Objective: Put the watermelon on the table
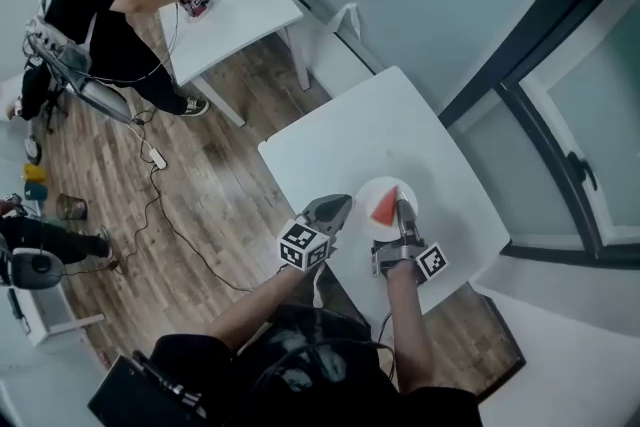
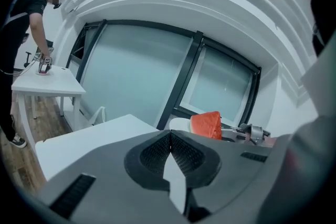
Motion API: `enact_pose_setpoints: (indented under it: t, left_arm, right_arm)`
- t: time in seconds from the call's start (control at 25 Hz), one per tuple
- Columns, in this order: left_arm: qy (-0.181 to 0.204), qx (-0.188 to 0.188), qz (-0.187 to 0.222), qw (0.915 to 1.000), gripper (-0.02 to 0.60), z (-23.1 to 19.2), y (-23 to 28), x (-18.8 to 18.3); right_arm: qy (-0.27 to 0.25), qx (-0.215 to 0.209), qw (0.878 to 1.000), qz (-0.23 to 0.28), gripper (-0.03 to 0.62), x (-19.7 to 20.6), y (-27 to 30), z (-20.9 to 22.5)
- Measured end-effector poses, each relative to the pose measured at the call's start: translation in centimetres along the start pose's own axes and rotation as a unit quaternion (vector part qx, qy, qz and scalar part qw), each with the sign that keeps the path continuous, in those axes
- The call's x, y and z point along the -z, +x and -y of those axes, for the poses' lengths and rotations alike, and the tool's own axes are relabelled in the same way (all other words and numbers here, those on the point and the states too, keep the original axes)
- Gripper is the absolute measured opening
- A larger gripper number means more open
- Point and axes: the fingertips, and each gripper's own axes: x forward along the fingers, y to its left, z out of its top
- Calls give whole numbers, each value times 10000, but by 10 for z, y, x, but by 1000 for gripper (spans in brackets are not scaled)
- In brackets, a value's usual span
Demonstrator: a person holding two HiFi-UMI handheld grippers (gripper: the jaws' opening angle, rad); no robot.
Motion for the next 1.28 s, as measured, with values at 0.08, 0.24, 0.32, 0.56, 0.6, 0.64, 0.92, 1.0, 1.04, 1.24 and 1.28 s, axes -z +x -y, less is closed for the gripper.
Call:
enact_pose_setpoints:
  t: [0.08,0.24,0.32,0.56,0.6,0.64,0.92,1.0,1.04,1.24,1.28]
  left_arm:
    - [84,-16,-4,10000,5,-19,20,-4]
    - [204,-3,-159,9997,5,-62,63,-8]
    - [216,12,-256,9994,5,-81,86,-8]
    - [-103,-56,-426,9990,5,-132,128,2]
    - [-147,-79,-462,9988,5,-138,134,5]
    - [-192,-96,-502,9985,3,-144,139,9]
    - [-380,-147,-583,9975,5,-171,165,12]
    - [-374,-163,-536,9977,5,-176,169,6]
    - [-350,-167,-511,9979,5,-177,170,3]
    - [-465,-212,-355,9981,5,-181,168,-6]
    - [-491,-222,-343,9980,5,-182,166,-6]
  right_arm:
    - [-195,-92,9998,15,26,-16,27,10]
    - [-340,-16,9993,174,26,-45,80,45]
    - [-404,133,9987,298,26,-63,107,66]
    - [-485,638,9951,572,26,-93,169,127]
    - [-463,707,9946,600,26,-95,177,135]
    - [-444,786,9939,635,26,-96,184,143]
    - [-385,1162,9869,1054,28,-114,226,182]
    - [-405,1312,9845,1090,28,-122,237,188]
    - [-363,1413,9829,1121,28,-126,241,192]
    - [-519,1952,9727,1140,26,-140,257,203]
    - [-627,2129,9691,1072,26,-140,259,205]
